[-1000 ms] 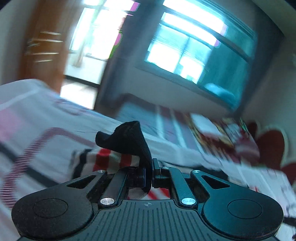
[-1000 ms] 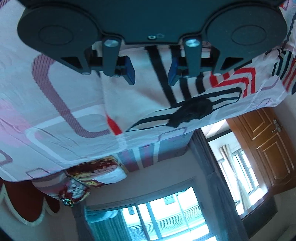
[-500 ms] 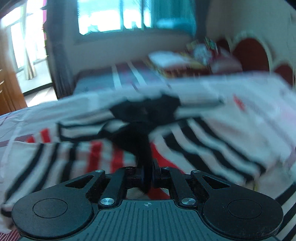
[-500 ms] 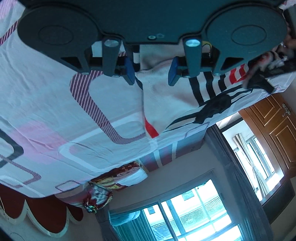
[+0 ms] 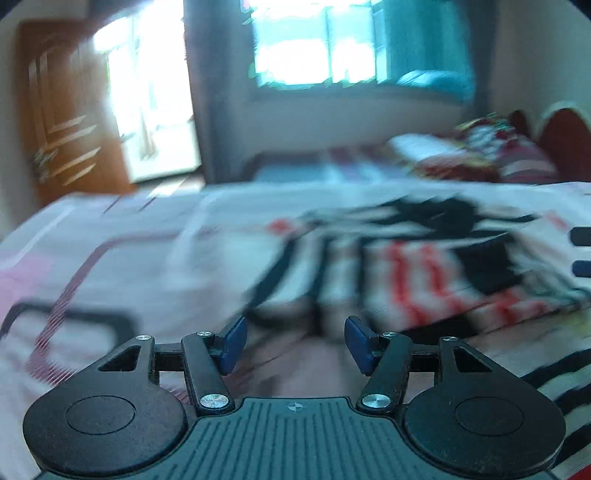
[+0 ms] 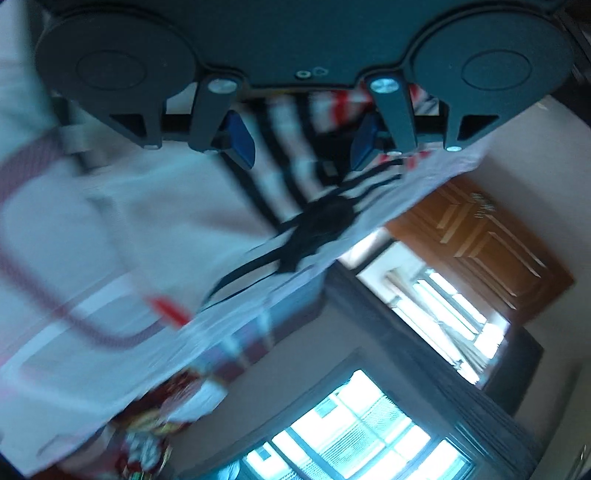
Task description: Fold small clothes
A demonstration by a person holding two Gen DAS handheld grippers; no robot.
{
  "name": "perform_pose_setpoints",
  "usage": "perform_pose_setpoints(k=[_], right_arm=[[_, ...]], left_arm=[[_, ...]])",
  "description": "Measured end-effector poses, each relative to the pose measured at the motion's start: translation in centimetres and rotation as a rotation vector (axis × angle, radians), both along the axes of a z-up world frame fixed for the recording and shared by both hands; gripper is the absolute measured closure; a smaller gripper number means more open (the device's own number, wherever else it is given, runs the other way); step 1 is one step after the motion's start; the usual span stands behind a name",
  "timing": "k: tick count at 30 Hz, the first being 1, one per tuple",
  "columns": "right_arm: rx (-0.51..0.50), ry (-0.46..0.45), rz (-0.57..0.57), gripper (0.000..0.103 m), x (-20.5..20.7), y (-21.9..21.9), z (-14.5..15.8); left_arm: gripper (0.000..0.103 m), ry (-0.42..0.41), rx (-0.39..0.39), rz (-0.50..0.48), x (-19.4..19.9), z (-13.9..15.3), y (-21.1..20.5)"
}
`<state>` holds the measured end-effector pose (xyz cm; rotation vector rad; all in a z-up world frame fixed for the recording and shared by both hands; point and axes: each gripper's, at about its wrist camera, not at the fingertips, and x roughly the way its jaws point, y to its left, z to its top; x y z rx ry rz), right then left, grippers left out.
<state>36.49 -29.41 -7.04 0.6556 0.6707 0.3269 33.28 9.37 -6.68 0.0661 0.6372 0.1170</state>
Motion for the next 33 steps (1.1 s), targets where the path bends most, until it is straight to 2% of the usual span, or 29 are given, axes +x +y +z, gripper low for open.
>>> perform_pose_setpoints(k=[2,5,7,9,11,14,16,21,23,25,28,33], right_arm=[[0.021,0.032,0.017,0.048,1.6,1.2,-1.1],[0.028,0.075,0.047,0.049,3.7,3.0,-2.4],[0.003,0.081,0.067,0.050,4.2,4.0,-2.6],[-0.025,0.077,0.101,0.055,4.5,5.0,-2.6],[-0.097,0.077,0.141,0.084,4.6,6.4,-2.5],[-0.187,0.027,0.151,0.095,4.1,7.3,-1.9],[-0.222,-0.038,0.138,0.096,3.1,7.1,-0.6],[-0.260,-0.130,0.053,0.096,0.1,3.8,2.8],[-0.281,-0.122,0.039,0.096,-0.7,2.5,2.9],[-0.291,-0.079,0.029,0.096,-0.8,1.6,2.0],[-0.282,-0.061,0.009,0.096,-1.1,1.0,1.3],[-0.282,-0.070,0.008,0.096,-1.3,1.2,1.4]], left_arm=[[0.044,0.013,0.031,0.026,-0.1,-0.4,1.4],[0.043,0.026,0.026,0.015,0.3,-0.9,2.4],[0.043,0.042,0.028,0.000,1.5,-1.7,2.4],[0.044,0.064,0.009,0.003,2.9,-2.6,2.2],[0.044,0.055,-0.032,0.023,3.2,-2.9,2.5],[0.044,0.061,-0.059,0.051,3.8,-3.8,3.0],[0.044,0.063,-0.060,0.046,5.6,-4.9,2.0],[0.044,0.073,0.034,-0.008,5.4,-4.7,1.4],[0.045,0.077,0.054,-0.019,5.5,-4.3,1.1],[0.052,0.075,0.064,-0.029,5.6,-3.9,0.8],[0.053,0.080,0.100,-0.043,5.7,-3.8,0.3],[0.052,0.066,0.044,-0.020,5.5,-3.7,1.5]])
